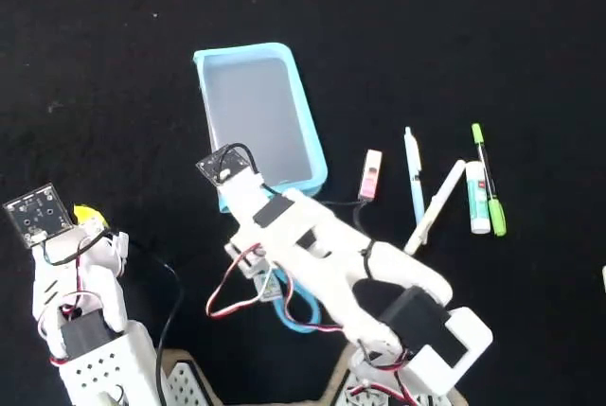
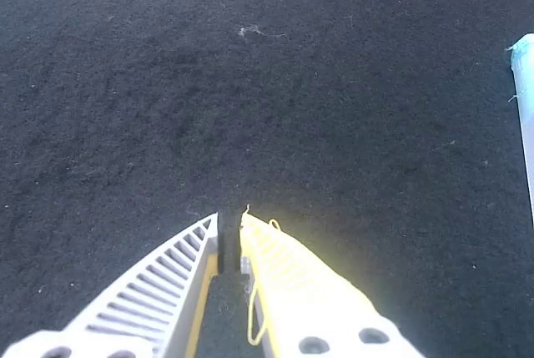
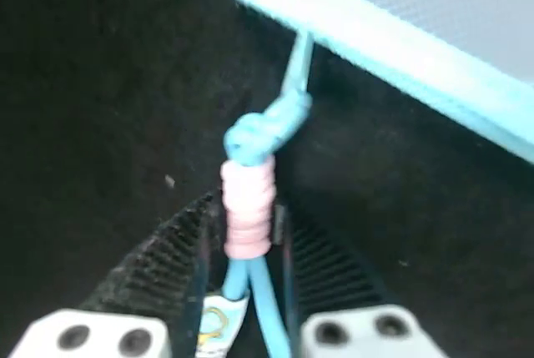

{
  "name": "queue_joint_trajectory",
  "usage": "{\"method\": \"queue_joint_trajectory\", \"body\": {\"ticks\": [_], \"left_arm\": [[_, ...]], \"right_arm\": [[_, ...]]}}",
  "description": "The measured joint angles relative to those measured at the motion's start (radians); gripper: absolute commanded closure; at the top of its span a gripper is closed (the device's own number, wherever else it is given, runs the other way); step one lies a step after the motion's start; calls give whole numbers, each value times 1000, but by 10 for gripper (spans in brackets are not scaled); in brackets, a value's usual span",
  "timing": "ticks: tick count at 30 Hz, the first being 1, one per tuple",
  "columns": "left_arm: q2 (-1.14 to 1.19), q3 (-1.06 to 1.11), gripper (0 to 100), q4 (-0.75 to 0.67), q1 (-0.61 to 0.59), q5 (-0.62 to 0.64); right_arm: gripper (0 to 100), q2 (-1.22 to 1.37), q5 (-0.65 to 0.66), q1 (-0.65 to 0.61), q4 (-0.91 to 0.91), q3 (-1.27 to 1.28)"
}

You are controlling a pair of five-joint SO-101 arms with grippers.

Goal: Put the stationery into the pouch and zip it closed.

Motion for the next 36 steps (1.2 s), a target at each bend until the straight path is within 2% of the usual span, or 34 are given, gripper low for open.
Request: {"method": "queue_joint_trajectory", "body": {"ticks": [5,8,12,15,21,28,36], "left_arm": [[0,0,941,0,0,0],[0,0,941,0,0,0],[0,0,941,0,0,0],[0,0,941,0,0,0],[0,0,941,0,0,0],[0,0,941,0,0,0],[0,0,941,0,0,0]], "right_arm": [[979,-66,146,135,98,2],[913,-103,221,199,121,2],[796,-112,272,213,127,2],[814,-114,302,215,127,2],[825,-133,295,210,135,0],[828,-137,262,132,127,-40],[828,-101,258,149,-86,8]]}}
